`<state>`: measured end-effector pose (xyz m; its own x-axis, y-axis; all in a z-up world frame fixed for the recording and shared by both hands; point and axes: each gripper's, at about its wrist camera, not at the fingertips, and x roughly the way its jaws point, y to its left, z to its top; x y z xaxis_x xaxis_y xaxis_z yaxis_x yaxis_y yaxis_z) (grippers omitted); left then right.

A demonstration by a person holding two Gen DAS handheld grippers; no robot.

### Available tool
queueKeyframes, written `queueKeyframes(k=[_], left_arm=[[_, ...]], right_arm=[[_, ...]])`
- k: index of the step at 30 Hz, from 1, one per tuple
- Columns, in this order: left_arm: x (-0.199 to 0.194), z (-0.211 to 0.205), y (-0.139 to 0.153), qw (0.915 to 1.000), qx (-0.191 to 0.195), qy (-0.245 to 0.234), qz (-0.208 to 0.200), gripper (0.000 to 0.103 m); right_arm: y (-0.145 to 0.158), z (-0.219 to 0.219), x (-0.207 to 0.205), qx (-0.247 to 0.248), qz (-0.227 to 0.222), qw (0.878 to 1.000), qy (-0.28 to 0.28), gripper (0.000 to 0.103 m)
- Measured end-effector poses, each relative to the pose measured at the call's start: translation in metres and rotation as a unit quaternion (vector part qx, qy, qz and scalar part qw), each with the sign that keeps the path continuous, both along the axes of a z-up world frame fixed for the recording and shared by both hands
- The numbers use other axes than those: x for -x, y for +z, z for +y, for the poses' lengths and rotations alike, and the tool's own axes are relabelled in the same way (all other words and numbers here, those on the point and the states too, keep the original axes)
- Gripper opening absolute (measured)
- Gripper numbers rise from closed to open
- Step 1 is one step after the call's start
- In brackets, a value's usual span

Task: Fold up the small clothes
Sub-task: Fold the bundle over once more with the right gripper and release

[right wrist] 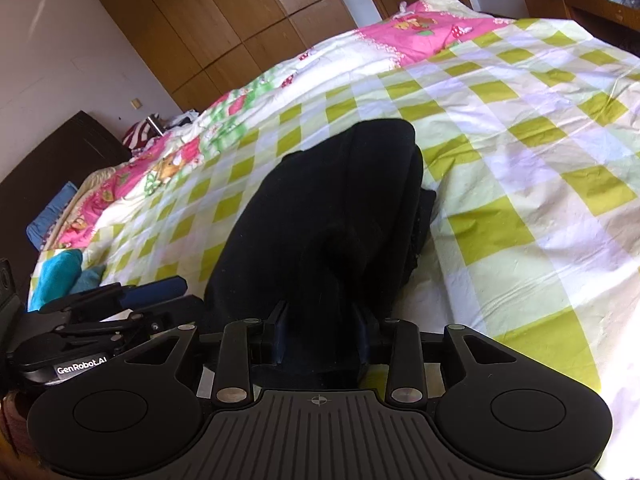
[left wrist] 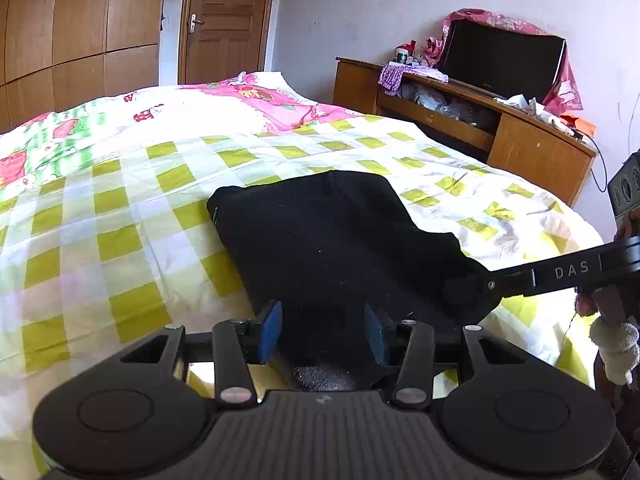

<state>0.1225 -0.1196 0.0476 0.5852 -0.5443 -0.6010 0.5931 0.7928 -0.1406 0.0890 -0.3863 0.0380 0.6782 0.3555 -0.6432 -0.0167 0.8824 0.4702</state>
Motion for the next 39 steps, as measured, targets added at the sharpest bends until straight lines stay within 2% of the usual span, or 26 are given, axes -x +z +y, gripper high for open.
queueKeyframes(k=[2, 4, 7, 10, 11, 12, 14, 17, 19, 20, 21, 22, 25, 28, 29, 31, 34, 36, 37, 39], left_arm=[[-0.005, -0.008, -0.011, 0.9995, -0.028, -0.003, 0.012, 0.057], [-0.009, -0.013, -0.024, 0.9980, -0.056, -0.001, 0.029, 0.058], [-0.010, -0.014, -0.033, 0.9970, -0.067, -0.001, 0.039, 0.065], [-0.007, -0.010, -0.026, 0.9973, -0.064, 0.005, 0.035, 0.065], [-0.006, -0.008, -0.023, 0.9975, -0.064, 0.005, 0.031, 0.065], [-0.005, -0.006, -0.020, 0.9977, -0.062, 0.005, 0.027, 0.064], [-0.004, -0.004, -0.015, 0.9980, -0.060, 0.005, 0.017, 0.064], [-0.004, -0.004, -0.007, 0.9987, -0.048, 0.013, 0.003, 0.064], [-0.008, -0.006, -0.006, 0.9992, -0.035, 0.017, 0.007, 0.064], [-0.010, -0.008, -0.006, 0.9993, -0.032, 0.019, 0.008, 0.064], [-0.012, -0.011, -0.007, 0.9994, -0.029, 0.018, 0.008, 0.064], [-0.014, -0.015, -0.010, 0.9995, -0.027, 0.015, 0.009, 0.064], [-0.020, -0.024, -0.025, 0.9986, -0.045, 0.011, 0.027, 0.066], [-0.019, -0.021, -0.033, 0.9980, -0.054, 0.007, 0.031, 0.069], [-0.019, -0.018, -0.033, 0.9980, -0.050, 0.009, 0.037, 0.069], [-0.017, -0.010, -0.027, 0.9982, -0.042, 0.015, 0.040, 0.069], [-0.013, -0.006, -0.015, 0.9988, -0.039, 0.022, 0.018, 0.068], [-0.015, -0.008, -0.008, 0.9991, -0.032, 0.026, 0.000, 0.068], [-0.020, -0.010, -0.005, 0.9992, -0.026, 0.031, -0.004, 0.068], [-0.030, -0.015, -0.004, 0.9989, -0.020, 0.043, -0.003, 0.068]], right_arm=[[-0.007, -0.003, 0.010, -0.017, 0.002, 1.000, -0.002, 0.025], [-0.017, -0.002, 0.019, 0.008, 0.015, 1.000, 0.000, 0.022], [-0.026, -0.003, 0.023, 0.011, 0.031, 0.999, -0.007, 0.022], [-0.011, -0.004, 0.029, -0.002, 0.005, 1.000, -0.011, 0.024], [-0.007, -0.005, 0.030, -0.009, -0.003, 1.000, -0.011, 0.029], [-0.003, -0.009, 0.028, -0.021, -0.007, 1.000, -0.013, 0.030], [-0.003, -0.018, 0.022, -0.055, -0.014, 0.998, -0.026, 0.043], [-0.008, -0.028, 0.005, -0.102, -0.022, 0.994, -0.045, 0.044], [-0.019, -0.034, -0.008, -0.144, -0.004, 0.987, -0.074, 0.047], [-0.026, -0.037, -0.012, -0.171, 0.005, 0.982, -0.086, 0.046], [-0.034, -0.041, -0.013, -0.190, 0.017, 0.976, -0.106, 0.040], [-0.039, -0.044, -0.012, -0.195, 0.025, 0.973, -0.125, 0.025], [-0.050, -0.045, -0.003, -0.190, 0.043, 0.969, -0.154, 0.021], [-0.048, -0.043, 0.001, -0.171, 0.043, 0.973, -0.146, 0.022], [-0.042, -0.041, 0.002, -0.159, 0.038, 0.977, -0.139, 0.028], [-0.023, -0.037, 0.005, -0.118, 0.016, 0.983, -0.137, 0.031], [0.002, -0.030, 0.007, -0.052, -0.025, 0.988, -0.144, 0.033], [0.009, -0.026, -0.003, -0.008, -0.042, 0.988, -0.147, 0.041], [0.008, -0.025, -0.010, 0.002, -0.040, 0.987, -0.155, 0.046], [0.001, -0.027, -0.029, -0.001, -0.035, 0.987, -0.156, 0.046]])
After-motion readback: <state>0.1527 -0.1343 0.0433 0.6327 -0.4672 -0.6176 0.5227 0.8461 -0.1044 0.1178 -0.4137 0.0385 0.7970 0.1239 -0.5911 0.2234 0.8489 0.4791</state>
